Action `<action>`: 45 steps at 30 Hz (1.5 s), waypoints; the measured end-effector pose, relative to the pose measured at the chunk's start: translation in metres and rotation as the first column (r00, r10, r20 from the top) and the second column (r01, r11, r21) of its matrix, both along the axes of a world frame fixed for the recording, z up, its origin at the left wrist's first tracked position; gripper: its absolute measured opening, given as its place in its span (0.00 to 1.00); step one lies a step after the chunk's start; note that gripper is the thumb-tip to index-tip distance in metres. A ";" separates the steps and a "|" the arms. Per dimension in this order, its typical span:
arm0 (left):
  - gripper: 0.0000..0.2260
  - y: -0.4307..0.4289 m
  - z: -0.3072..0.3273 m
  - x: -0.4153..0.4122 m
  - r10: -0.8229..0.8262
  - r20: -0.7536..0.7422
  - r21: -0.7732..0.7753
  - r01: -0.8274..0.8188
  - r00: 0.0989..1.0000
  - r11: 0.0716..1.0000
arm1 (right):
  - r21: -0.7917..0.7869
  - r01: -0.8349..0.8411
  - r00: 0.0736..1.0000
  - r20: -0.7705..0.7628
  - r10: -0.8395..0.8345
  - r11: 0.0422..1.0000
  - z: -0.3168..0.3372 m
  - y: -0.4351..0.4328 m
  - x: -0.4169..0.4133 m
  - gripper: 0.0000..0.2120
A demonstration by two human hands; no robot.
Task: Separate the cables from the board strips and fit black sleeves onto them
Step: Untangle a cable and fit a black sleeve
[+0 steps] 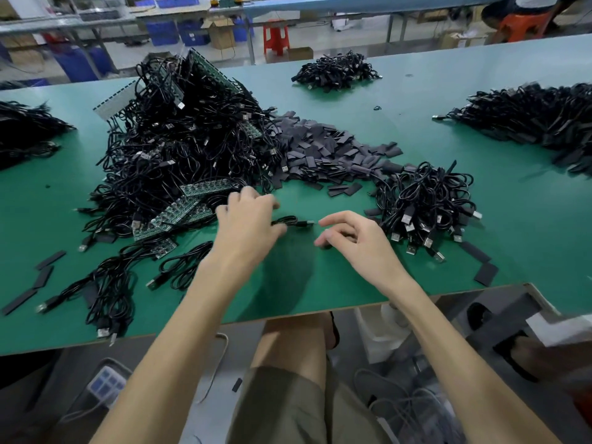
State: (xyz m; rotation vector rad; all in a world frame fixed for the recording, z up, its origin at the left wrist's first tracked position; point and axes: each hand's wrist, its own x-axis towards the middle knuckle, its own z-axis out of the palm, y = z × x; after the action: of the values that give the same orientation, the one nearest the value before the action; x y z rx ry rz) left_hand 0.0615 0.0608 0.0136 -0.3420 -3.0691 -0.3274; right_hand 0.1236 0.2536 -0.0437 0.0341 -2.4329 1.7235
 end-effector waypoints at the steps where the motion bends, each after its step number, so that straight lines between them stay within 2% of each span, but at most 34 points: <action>1: 0.25 -0.013 0.002 -0.001 0.068 0.055 -0.121 -0.061 0.996 0.991 | -0.004 -0.006 1.000 -0.004 0.006 1.000 0.001 0.000 0.001 0.06; 3: 0.28 -0.035 0.006 -0.002 0.154 0.157 -0.234 -0.115 0.976 0.966 | -0.001 -0.012 1.000 -0.006 0.012 1.000 0.001 0.000 0.001 0.06; 5: 0.24 -0.048 0.007 -0.004 0.164 0.225 -0.214 -0.116 0.960 0.970 | 0.008 -0.015 1.000 -0.006 0.015 1.000 0.001 0.000 0.001 0.06; 9: 0.13 -0.048 0.001 -0.003 0.103 0.183 0.055 -0.115 0.978 0.992 | 0.007 -0.019 1.000 -0.001 0.019 1.000 -0.001 0.001 -0.001 0.06; 12: 0.11 -0.032 -0.008 0.001 -0.043 0.156 0.353 -0.015 0.987 0.936 | 0.016 -0.023 1.000 -0.013 0.024 1.000 -0.003 0.001 -0.002 0.06; 16: 0.10 -0.004 -0.023 0.010 -0.209 0.067 0.510 0.146 0.976 0.848 | 0.104 -0.029 0.999 -0.039 0.033 0.994 -0.005 0.000 -0.003 0.07; 19: 0.08 0.008 -0.032 0.014 -0.235 0.041 0.598 0.164 0.971 0.785 | 0.127 -0.018 0.999 -0.047 0.024 0.992 -0.006 0.000 -0.004 0.07; 28: 0.06 0.015 -0.036 0.018 -0.170 0.076 0.637 0.083 0.983 0.767 | 0.181 0.025 0.998 -0.056 -0.015 0.983 -0.002 -0.003 -0.001 0.05; 34: 0.04 0.018 -0.032 0.024 -0.155 0.113 0.635 0.049 0.981 0.771 | 0.119 0.030 1.000 0.000 -0.030 0.993 -0.003 -0.002 -0.002 0.04; 40: 0.10 0.023 -0.029 0.026 -0.115 0.107 0.619 0.025 0.988 0.785 | 0.140 0.050 0.999 0.010 -0.052 0.989 -0.005 -0.002 -0.002 0.05; 45: 0.04 0.023 -0.032 0.021 -0.132 0.144 0.677 -0.001 0.981 0.736 | 0.103 0.048 0.999 0.016 -0.050 0.993 -0.005 0.000 -0.003 0.05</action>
State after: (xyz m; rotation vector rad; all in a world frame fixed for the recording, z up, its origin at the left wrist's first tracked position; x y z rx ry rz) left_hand 0.0826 0.0835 -0.0184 -0.3885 -2.8191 -1.5001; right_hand 0.1210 0.2540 -0.0486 -0.0293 -2.5120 1.5840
